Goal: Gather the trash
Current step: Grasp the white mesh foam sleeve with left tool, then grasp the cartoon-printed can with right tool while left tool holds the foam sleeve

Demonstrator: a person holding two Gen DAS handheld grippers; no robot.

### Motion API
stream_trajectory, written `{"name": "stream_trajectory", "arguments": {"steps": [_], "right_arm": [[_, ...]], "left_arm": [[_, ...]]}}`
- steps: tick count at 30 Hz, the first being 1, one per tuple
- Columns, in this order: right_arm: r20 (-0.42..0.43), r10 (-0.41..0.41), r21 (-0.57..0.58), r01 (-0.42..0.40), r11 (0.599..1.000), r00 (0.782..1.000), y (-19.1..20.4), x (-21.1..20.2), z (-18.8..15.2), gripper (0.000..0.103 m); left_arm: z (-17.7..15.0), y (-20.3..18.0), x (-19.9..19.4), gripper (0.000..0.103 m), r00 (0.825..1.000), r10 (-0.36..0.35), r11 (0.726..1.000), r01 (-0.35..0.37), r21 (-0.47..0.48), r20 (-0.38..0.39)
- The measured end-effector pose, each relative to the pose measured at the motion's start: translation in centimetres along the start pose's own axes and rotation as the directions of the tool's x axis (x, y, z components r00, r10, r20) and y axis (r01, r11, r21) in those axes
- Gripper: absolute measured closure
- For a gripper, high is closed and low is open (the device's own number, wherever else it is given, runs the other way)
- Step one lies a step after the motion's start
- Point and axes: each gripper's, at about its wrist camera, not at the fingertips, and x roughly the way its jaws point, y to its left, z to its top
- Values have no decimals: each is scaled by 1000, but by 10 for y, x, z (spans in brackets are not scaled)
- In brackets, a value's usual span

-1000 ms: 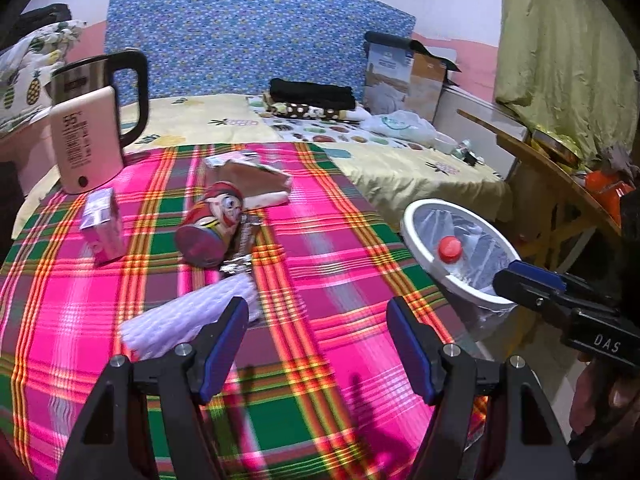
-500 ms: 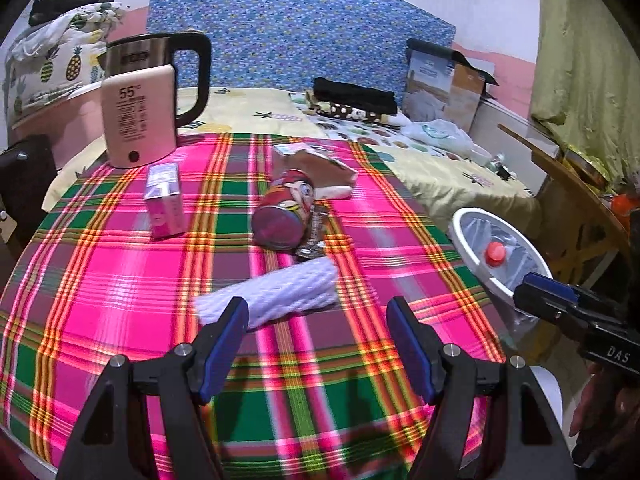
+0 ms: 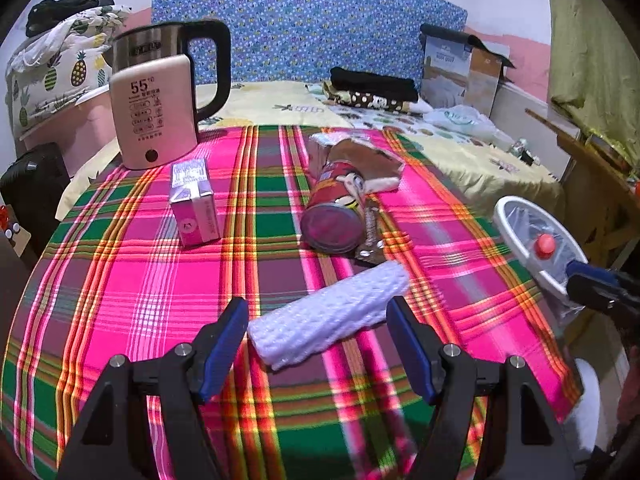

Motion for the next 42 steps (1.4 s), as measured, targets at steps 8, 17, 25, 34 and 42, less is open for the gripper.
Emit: {"name": "stream_trajectory", "arguments": {"steps": [8,17,25,34,42], "right_arm": [[-29,6,-6,-6,1000,1000,2,13,3,49],[-46,15,-2,-15,1000,999,1,20,7,49],[-46,35,-9,-36,999,998,12,27,13,49],[-44,61,-28,-62,998,997,33,42,25,49],[-25,55,-13,-56,998,998,48,62,38,49]], "left_arm": [[4,-6,28,30,998,-23,995,30,95,-66],[0,-5,29,65,996,19,996,-12,91,-84],[-6,10,14,80,998,26,1000,-25,7,-61],[-8,45,-3,81,995,98,988,-100,-122,-21],[-7,70,-5,81,991,136,974,-135,-183,-9]]}}
